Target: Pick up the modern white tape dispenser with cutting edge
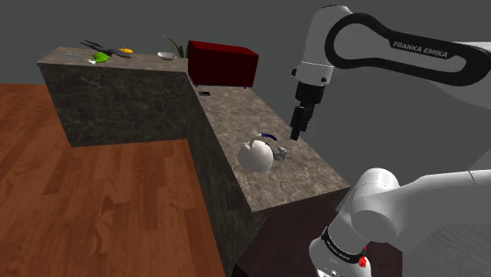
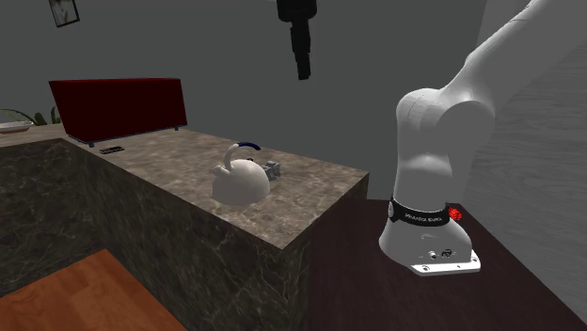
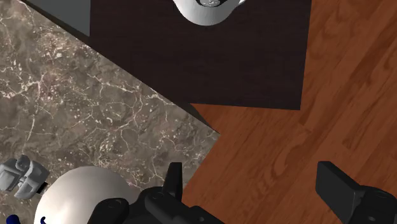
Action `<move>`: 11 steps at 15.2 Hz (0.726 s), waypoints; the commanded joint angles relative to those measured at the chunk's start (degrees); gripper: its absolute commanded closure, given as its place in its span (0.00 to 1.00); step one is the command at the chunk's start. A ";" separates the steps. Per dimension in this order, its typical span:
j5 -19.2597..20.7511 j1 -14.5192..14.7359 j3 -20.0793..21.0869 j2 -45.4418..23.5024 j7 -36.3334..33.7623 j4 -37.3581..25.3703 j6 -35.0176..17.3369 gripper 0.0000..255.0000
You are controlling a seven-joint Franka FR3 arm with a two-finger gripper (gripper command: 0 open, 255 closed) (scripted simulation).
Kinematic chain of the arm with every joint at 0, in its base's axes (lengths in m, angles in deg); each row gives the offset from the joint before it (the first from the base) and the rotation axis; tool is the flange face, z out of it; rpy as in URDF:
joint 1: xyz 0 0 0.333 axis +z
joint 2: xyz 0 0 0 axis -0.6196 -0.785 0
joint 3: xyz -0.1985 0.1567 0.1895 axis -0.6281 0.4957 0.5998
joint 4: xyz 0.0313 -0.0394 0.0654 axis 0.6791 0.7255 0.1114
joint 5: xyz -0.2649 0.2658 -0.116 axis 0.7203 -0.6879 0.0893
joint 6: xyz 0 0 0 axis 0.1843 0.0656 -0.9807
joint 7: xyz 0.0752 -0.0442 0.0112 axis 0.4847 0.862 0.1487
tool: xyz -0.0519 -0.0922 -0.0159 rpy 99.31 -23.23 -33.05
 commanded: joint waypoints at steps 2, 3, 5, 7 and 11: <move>1.13 -0.16 -0.91 -0.03 1.71 1.22 -1.15 0.00; 2.27 -0.32 -1.85 -0.15 3.40 2.37 -2.34 0.00; 4.56 -0.70 -3.76 -0.65 6.74 4.48 -4.87 0.00; 6.87 -1.12 -5.75 -1.53 10.02 6.30 -7.59 0.00; 11.35 -2.07 -9.84 -4.50 16.42 9.04 -13.59 0.00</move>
